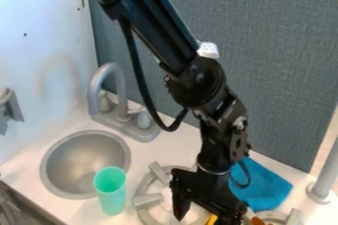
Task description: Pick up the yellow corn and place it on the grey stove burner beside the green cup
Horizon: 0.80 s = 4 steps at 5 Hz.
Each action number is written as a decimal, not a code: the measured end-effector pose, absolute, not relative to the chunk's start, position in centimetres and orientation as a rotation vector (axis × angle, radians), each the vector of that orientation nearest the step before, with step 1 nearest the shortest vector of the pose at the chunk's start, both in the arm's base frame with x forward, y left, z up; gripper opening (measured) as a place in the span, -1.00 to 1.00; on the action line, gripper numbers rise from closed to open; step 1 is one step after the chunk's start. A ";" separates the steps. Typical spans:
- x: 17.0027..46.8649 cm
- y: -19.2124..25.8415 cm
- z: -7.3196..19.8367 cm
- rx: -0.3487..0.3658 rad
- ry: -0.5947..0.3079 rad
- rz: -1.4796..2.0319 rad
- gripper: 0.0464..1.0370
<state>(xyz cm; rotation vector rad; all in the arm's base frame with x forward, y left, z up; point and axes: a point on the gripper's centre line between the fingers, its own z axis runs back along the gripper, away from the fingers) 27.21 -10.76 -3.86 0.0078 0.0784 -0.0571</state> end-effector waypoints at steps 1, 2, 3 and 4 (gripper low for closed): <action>27.8 -11.0 -5.0 -0.005 0.041 -0.044 0.93; 28.2 -12.2 -6.0 -0.069 0.049 -0.023 0.93; 28.8 -12.7 -6.6 -0.089 0.053 0.000 0.93; 29.1 -13.1 -7.7 -0.092 0.080 0.033 0.93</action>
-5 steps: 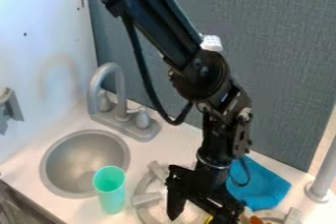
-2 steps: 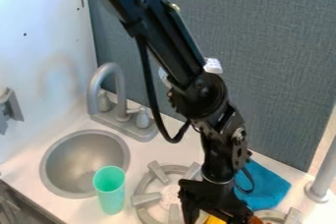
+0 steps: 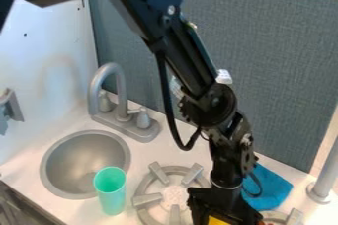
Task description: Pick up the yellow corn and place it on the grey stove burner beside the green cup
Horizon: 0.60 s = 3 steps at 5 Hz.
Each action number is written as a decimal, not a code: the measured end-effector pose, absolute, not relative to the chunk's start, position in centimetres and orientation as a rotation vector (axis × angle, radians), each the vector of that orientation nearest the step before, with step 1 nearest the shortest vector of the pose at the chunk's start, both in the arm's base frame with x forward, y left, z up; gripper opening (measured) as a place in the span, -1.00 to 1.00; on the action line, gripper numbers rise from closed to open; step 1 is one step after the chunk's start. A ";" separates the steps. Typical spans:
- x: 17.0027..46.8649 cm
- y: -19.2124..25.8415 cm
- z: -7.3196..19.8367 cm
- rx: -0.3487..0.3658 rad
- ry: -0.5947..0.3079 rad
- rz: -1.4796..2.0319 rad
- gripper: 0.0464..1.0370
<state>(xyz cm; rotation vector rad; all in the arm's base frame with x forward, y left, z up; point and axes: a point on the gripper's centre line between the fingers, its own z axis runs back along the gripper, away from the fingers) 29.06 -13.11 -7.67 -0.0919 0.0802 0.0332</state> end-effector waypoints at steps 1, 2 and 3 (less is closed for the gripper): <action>29.6 -12.4 -8.4 -0.022 0.096 0.099 0.93; 29.7 -11.8 -9.3 0.040 0.127 0.128 0.93; 29.6 -12.1 -10.5 0.076 0.158 0.121 0.86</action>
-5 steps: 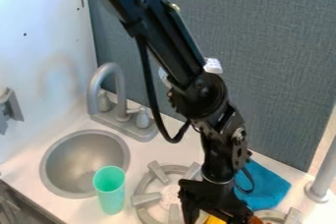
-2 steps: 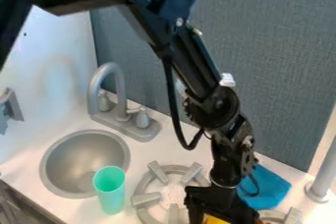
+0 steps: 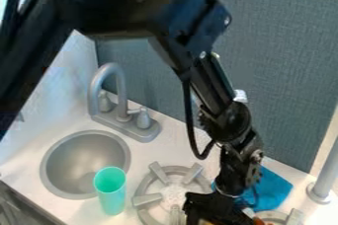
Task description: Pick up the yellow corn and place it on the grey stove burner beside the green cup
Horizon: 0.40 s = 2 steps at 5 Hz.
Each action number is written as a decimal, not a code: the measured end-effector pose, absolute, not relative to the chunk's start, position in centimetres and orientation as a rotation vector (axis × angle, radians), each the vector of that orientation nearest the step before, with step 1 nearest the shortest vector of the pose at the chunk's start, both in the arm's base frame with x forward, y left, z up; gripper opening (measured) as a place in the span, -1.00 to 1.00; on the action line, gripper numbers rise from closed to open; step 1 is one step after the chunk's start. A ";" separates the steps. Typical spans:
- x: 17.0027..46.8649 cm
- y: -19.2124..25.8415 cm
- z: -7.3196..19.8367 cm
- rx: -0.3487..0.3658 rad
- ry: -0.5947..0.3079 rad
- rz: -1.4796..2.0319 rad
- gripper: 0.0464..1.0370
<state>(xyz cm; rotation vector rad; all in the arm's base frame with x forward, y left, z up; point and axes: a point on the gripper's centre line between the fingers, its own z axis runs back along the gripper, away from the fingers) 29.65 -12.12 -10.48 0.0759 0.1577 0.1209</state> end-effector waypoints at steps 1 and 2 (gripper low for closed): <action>29.7 -12.2 -10.5 0.076 0.157 0.124 0.43; 28.9 -12.4 -10.4 0.080 0.169 0.099 0.31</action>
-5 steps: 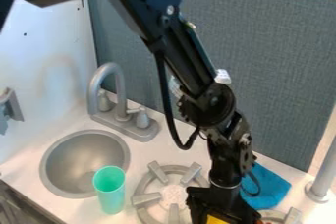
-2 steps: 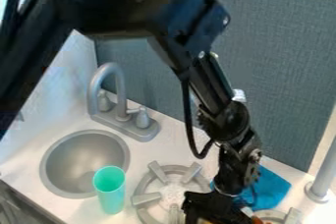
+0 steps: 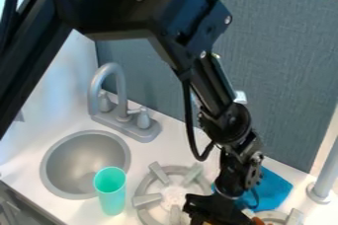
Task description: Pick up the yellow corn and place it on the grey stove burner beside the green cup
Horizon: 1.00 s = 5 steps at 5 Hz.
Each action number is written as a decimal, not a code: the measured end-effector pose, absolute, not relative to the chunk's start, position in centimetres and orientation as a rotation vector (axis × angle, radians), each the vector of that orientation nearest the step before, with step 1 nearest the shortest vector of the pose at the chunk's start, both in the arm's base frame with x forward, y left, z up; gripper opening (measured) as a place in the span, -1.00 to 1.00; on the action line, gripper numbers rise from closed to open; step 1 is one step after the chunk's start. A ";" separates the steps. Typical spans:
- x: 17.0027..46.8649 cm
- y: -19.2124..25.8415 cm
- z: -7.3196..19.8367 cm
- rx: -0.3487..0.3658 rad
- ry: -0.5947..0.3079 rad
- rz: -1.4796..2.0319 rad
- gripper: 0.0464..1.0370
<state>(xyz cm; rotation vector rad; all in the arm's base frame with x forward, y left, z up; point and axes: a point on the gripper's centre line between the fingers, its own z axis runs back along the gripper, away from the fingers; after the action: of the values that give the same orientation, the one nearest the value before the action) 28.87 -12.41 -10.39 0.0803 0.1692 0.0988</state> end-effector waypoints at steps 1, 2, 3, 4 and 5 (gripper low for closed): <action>27.8 -12.4 -7.6 0.073 0.161 0.051 0.29; 27.4 -11.9 -3.9 0.016 0.090 0.023 0.29; 28.3 -9.3 -3.0 0.011 0.089 0.068 0.29; 29.1 -7.4 -2.8 0.034 0.083 0.100 0.29; 30.4 -5.2 -3.6 0.062 0.097 0.162 0.29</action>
<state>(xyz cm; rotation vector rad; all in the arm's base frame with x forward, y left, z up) 30.44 -5.17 -3.61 0.0620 0.0971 0.1618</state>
